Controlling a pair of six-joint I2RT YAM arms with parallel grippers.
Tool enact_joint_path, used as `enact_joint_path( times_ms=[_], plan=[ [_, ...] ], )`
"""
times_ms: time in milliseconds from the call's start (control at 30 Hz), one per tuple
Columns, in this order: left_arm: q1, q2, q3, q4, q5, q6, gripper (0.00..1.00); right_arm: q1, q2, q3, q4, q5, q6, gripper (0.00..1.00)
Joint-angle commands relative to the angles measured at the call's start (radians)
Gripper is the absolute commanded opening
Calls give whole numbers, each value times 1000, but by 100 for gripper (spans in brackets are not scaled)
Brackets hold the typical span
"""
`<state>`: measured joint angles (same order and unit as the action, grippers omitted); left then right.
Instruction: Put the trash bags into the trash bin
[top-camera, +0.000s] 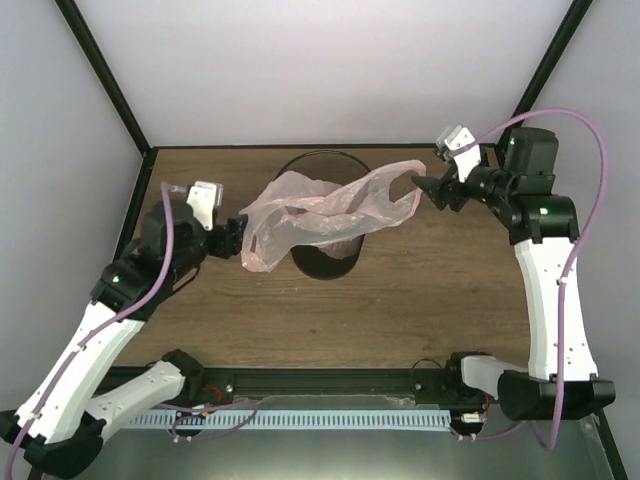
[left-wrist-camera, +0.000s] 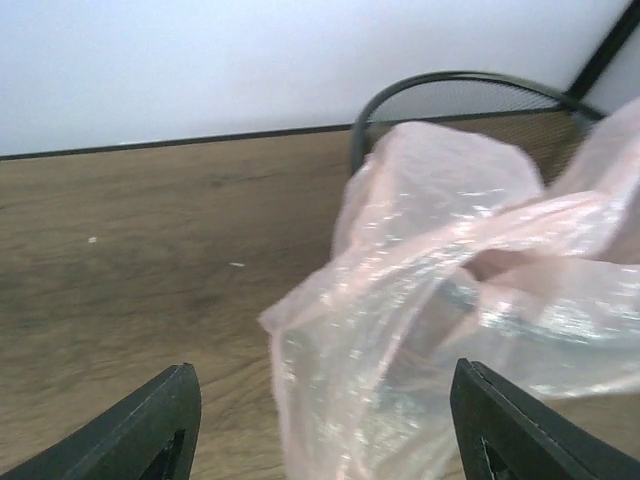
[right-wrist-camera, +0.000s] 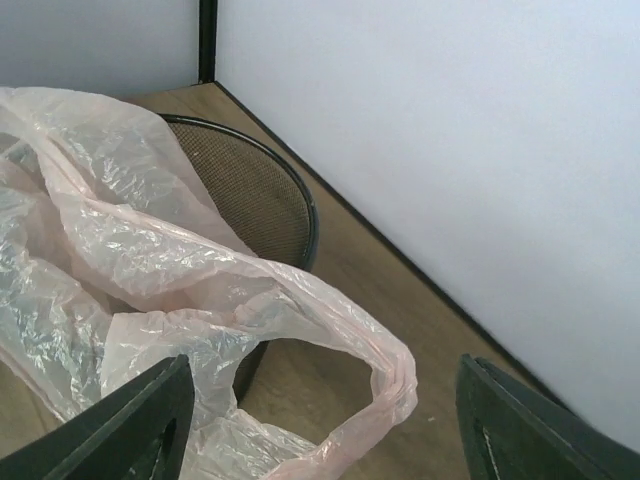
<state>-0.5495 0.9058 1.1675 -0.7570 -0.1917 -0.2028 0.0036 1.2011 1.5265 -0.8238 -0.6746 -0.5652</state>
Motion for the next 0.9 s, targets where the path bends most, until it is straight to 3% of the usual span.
enact_joint_path(
  times_ms=[0, 167, 400, 567, 733, 867],
  plan=[
    [3, -21, -32, -19, 172, 16, 72, 33, 5, 27, -49, 40, -171, 74],
    [3, 42, -97, -44, 123, -18, 73, 138, 87, 54, -48, 192, -222, 76],
    [3, 51, -158, 37, 124, -50, 69, 220, 190, 77, 12, 281, -228, 75],
    [5, 102, -128, 90, 66, -31, 56, 224, 252, 107, 36, 245, -173, 53],
    [5, 177, -72, 142, 28, 4, 27, 225, 282, 139, 30, 237, -136, 19],
    [7, 248, -28, 157, -25, 28, 8, 225, 287, 145, 44, 269, -121, 7]
  ],
)
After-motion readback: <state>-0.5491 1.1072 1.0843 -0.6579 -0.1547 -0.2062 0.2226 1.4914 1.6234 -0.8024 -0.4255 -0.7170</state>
